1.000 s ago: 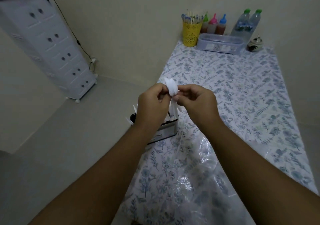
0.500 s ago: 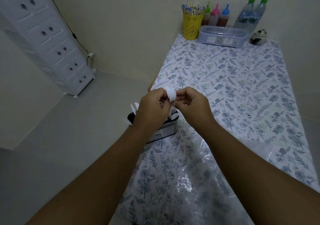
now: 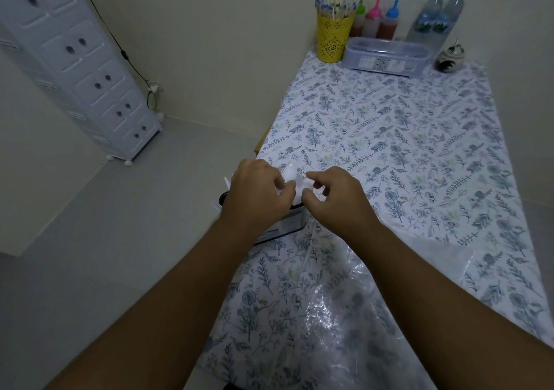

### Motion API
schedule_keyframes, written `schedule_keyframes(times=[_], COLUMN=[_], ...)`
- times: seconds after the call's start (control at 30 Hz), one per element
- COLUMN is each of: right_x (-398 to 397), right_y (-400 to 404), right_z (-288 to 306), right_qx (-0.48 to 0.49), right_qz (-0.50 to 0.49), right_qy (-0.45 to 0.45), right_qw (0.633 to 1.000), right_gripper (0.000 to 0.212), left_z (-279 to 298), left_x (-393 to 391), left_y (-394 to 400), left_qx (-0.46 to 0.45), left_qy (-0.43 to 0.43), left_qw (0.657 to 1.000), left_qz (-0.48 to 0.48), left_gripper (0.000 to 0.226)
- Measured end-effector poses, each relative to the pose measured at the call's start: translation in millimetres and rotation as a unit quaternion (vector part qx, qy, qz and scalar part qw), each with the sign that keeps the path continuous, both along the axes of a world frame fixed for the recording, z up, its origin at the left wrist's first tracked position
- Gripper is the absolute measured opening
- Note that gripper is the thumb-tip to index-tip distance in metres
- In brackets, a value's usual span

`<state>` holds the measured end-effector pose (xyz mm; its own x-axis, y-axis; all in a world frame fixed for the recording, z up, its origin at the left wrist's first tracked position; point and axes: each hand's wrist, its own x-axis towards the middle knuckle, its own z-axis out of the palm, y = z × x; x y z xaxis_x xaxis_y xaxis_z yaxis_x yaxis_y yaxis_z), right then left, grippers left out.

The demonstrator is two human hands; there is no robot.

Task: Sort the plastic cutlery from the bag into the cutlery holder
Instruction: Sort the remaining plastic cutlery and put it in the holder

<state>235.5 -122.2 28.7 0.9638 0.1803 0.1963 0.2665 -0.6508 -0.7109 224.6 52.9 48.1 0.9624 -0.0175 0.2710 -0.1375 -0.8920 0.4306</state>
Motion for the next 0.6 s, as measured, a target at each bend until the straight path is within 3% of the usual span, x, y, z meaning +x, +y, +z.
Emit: schedule_keyframes(times=[0.1, 0.2, 0.33, 0.47, 0.6], right_x=[-4.1, -5.3, -9.5, -15.2, -22.7], right_y=[0.8, 0.7, -2.1, -1.9, 1.7], right_z=[-3.7, -6.1, -10.7, -9.0, -3.6], right_qx=[-0.004, -0.032, -0.046, -0.036, -0.013], right_qz=[0.012, 0.051, 0.040, 0.024, 0.023], right_qy=[-0.041, -0.027, 0.000, 0.007, 0.009], right_qw=[0.999, 0.998, 0.998, 0.999, 1.000], right_gripper=[0.029, 0.017, 0.021, 0.022, 0.020], left_z=[2.8, 0.6, -6.2, -5.9, -0.9], left_x=[-7.9, -13.7, -13.9, -19.9, -28.7], left_y=[-3.7, -10.0, -12.2, -14.4, -12.0], left_qx=[-0.037, -0.021, 0.008, -0.017, -0.096], left_qy=[-0.018, 0.009, 0.035, 0.037, -0.014], left_qw=[0.999, 0.999, 0.999, 0.999, 0.995], left_qz=[0.005, -0.036, -0.030, -0.036, -0.010], left_gripper=[0.016, 0.029, 0.026, 0.030, 0.024])
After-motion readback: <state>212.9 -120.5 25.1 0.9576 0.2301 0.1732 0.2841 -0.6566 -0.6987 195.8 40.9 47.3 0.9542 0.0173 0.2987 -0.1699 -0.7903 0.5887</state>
